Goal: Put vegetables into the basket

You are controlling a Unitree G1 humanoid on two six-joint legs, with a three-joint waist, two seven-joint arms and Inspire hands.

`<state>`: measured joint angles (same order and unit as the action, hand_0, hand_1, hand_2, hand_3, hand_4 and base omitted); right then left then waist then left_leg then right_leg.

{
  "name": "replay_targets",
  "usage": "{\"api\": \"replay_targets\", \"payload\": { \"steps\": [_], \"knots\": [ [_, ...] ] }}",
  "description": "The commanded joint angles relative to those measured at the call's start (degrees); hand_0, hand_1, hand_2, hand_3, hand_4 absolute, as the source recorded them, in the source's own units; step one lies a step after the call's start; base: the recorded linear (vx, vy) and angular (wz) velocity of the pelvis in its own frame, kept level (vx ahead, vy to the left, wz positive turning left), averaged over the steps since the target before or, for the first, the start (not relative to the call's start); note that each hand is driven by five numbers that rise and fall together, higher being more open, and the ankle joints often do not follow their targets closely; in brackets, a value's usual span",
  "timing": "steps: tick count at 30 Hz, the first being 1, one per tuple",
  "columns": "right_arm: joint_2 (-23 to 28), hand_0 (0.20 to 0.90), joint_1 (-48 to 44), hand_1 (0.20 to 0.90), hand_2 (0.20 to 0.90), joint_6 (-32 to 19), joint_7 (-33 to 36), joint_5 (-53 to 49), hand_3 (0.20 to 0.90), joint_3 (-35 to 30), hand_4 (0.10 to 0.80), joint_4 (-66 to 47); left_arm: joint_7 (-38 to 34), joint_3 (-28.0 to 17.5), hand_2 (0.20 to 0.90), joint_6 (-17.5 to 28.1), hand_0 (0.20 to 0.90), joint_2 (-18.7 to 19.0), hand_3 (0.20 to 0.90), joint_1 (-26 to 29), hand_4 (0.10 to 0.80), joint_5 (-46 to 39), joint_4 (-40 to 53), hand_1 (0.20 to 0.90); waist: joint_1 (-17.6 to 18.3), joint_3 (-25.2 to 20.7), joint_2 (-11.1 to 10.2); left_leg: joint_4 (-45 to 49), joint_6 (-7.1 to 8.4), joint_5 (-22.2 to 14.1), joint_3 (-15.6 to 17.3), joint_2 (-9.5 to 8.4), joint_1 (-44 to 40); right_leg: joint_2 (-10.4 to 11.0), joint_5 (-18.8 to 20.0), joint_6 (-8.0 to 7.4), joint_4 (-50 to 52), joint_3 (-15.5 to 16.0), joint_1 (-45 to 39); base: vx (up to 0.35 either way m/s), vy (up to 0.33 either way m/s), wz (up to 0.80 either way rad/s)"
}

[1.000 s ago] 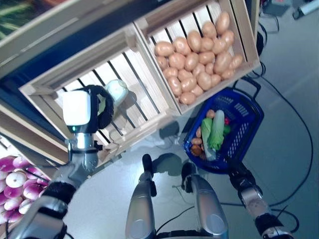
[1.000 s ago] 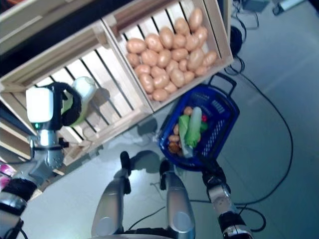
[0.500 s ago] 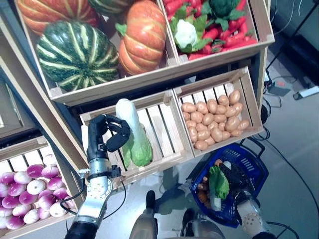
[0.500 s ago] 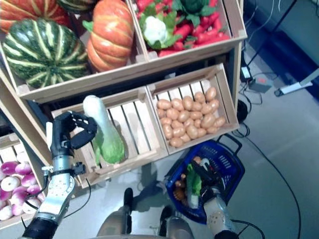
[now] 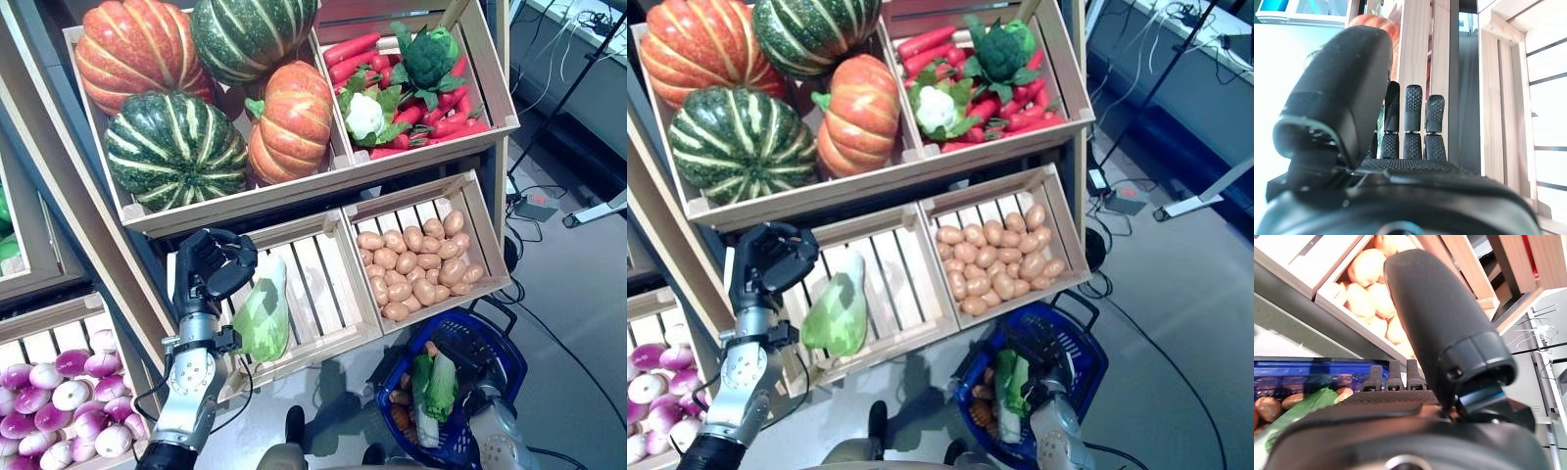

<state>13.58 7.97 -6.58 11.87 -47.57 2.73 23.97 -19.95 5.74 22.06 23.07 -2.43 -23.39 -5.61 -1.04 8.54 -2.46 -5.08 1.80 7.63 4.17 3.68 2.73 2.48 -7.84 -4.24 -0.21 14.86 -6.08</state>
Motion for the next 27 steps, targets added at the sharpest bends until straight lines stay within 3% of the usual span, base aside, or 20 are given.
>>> {"api": "replay_targets", "payload": {
  "steps": [1,8,9,10,18,27],
  "knots": [
    [1.6,0.9,0.7,0.9,0.9,-1.7,-3.6,1.7,0.9,-2.9,0.8,-3.9,-3.3,-5.2,0.3,2.3,0.3,0.7,0.3,2.0,0.4,4.9,2.6,0.3,0.5,-4.1,-1.2,0.1,0.42,-7.1,2.4,-0.96,-3.1,2.0,9.4,-0.89,-3.8,-1.0,4.0,0.079,0.016,-0.04],
    [1.9,0.9,2.2,0.9,0.9,-0.5,-3.3,1.2,0.9,-2.2,0.8,-3.5,-5.5,-5.7,0.3,-2.6,0.3,2.5,0.3,2.8,0.4,8.1,-2.4,0.3,1.6,-3.0,-1.2,0.1,0.05,-7.3,3.4,-0.95,-3.3,1.8,8.9,-1.02,-2.7,-2.1,5.0,0.064,0.002,-0.05],
    [2.0,0.9,2.1,0.9,0.9,-0.6,-3.1,0.9,0.9,-1.9,0.8,-3.4,-5.3,-5.6,0.465,-3.0,0.465,2.7,0.465,3.2,0.51,8.3,-3.1,0.465,1.8,-2.7,-1.2,0.1,0.03,-7.2,3.5,-0.91,-3.2,1.7,8.8,-1.0,-2.5,-2.3,5.4,0.003,-0.02,-0.04],
    [2.3,0.9,2.0,0.9,0.9,-0.5,-2.9,0.5,0.9,-1.6,0.8,-3.3,-5.1,-5.5,0.9,-4.1,0.9,2.7,0.9,3.6,0.8,9.2,-3.7,0.9,2.0,-2.2,-1.2,0.4,-0.07,-7.3,3.7,-0.86,-2.7,1.5,8.6,-0.87,-2.0,-2.7,6.2,-0.014,-0.018,-0.06],
    [4.7,0.9,-4.7,0.9,0.9,-1.9,0.0,-2.8,0.9,1.9,0.8,-3.5,-11.4,-1.0,0.9,-8.2,0.9,6.4,0.9,14.5,0.8,9.4,-8.3,0.9,4.0,7.6,-1.0,10.6,0.17,-7.4,4.2,0.23,8.0,0.4,6.0,0.96,7.8,-5.2,16.3,-0.172,-0.014,-0.13],
    [6.7,0.9,-7.5,0.9,0.9,-1.4,-0.2,-3.9,0.9,4.7,0.8,-3.8,-15.9,5.1,0.9,-10.8,0.9,6.3,0.9,23.9,0.8,6.7,-14.1,0.9,6.1,15.4,-1.6,27.5,0.58,-10.5,4.0,2.25,21.8,0.4,1.4,3.79,22.4,-5.2,27.7,-0.142,-0.005,-0.06]
  ]
}}
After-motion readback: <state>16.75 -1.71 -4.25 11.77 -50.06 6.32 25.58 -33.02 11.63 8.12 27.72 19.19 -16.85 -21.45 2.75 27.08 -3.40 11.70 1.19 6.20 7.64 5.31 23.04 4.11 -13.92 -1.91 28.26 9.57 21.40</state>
